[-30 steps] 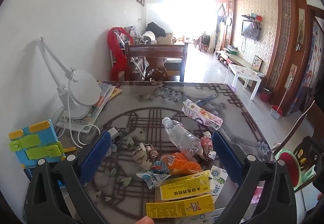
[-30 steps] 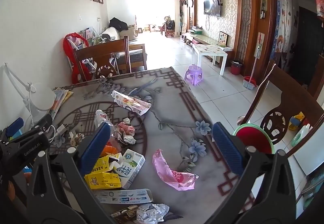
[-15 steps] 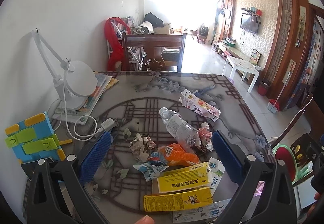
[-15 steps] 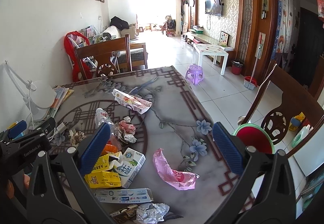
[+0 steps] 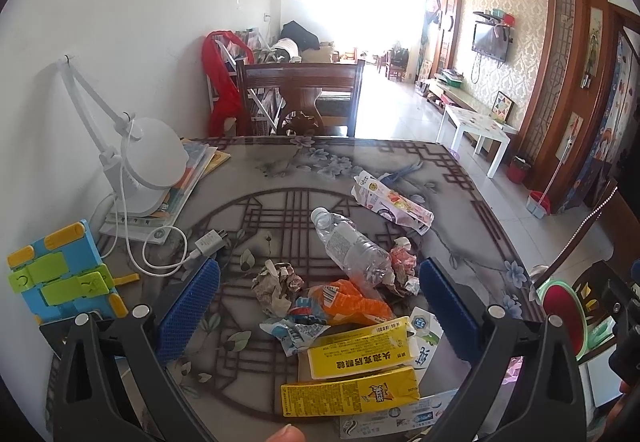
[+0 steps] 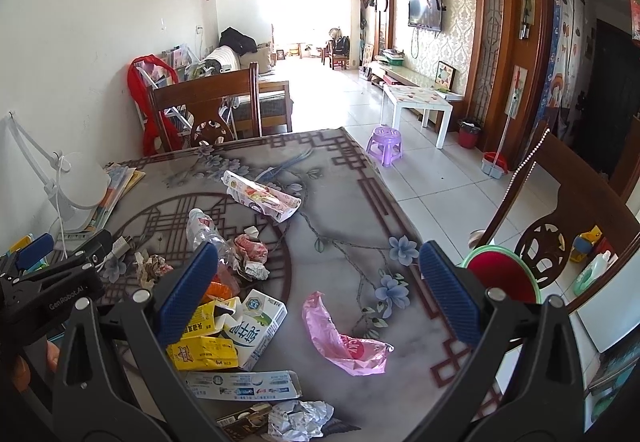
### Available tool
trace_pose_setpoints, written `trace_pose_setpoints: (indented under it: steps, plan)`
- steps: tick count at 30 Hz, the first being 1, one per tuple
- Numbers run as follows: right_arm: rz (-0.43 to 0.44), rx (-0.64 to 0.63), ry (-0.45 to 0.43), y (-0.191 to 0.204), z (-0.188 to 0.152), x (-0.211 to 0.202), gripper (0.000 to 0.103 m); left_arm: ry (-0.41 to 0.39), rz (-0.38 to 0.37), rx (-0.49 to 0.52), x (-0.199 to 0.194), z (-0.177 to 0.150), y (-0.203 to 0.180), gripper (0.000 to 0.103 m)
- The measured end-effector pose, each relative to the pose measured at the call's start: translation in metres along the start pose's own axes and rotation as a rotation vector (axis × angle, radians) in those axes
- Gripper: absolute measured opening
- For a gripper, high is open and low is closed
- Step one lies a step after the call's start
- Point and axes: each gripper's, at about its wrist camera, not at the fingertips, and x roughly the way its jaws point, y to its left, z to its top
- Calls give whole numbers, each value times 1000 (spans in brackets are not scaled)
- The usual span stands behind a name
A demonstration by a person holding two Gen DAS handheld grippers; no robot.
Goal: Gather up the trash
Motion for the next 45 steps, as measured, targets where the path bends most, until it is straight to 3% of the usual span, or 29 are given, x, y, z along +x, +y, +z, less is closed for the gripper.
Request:
trace_pose_setpoints:
  steps: [29,41,45]
  plan:
    - [-2,-1,4,-1,-1,2,99,1,1,0,0,-1,-2,95]
    - [-3,-19,49,6,-10,14,99,37,-6,-18,12,-8,6,95]
    - [11,-33,83,13,-14,24,99,52,25,-28,24,-9,21,95]
